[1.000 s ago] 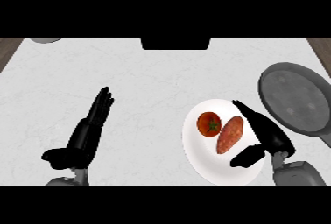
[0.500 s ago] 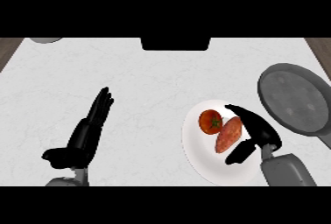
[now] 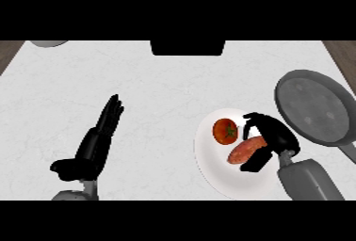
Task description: Pick the sweet potato from the plate and place it in the pan
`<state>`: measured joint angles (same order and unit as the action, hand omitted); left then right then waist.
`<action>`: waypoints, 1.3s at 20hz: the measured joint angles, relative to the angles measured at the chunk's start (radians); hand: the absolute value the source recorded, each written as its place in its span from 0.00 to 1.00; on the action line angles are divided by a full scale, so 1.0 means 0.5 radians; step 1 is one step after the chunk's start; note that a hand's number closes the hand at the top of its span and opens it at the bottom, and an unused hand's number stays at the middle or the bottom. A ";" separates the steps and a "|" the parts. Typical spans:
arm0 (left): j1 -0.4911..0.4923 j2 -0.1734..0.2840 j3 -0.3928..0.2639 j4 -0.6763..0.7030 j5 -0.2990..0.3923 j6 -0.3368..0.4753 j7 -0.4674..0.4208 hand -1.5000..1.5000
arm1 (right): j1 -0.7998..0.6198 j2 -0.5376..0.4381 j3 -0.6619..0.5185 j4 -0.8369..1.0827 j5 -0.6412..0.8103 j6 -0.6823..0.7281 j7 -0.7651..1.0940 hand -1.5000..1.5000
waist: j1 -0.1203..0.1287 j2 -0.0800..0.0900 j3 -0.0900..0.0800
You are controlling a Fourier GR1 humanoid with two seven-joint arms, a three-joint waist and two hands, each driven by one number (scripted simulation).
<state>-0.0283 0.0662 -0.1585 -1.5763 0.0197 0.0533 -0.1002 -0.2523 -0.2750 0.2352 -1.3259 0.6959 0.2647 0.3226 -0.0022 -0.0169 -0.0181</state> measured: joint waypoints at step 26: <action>0.025 -0.004 0.055 -0.010 -0.007 -0.052 -0.001 0.50 | -0.081 0.415 0.279 -1.118 1.008 -0.391 0.947 1.00 | -0.002 0.026 0.035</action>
<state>-0.0157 0.0640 -0.1312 -1.5812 0.0164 0.0275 -0.1008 -0.2928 -0.0673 0.3745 -1.8848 1.1999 0.0694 0.7959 -0.0032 -0.0036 -0.0008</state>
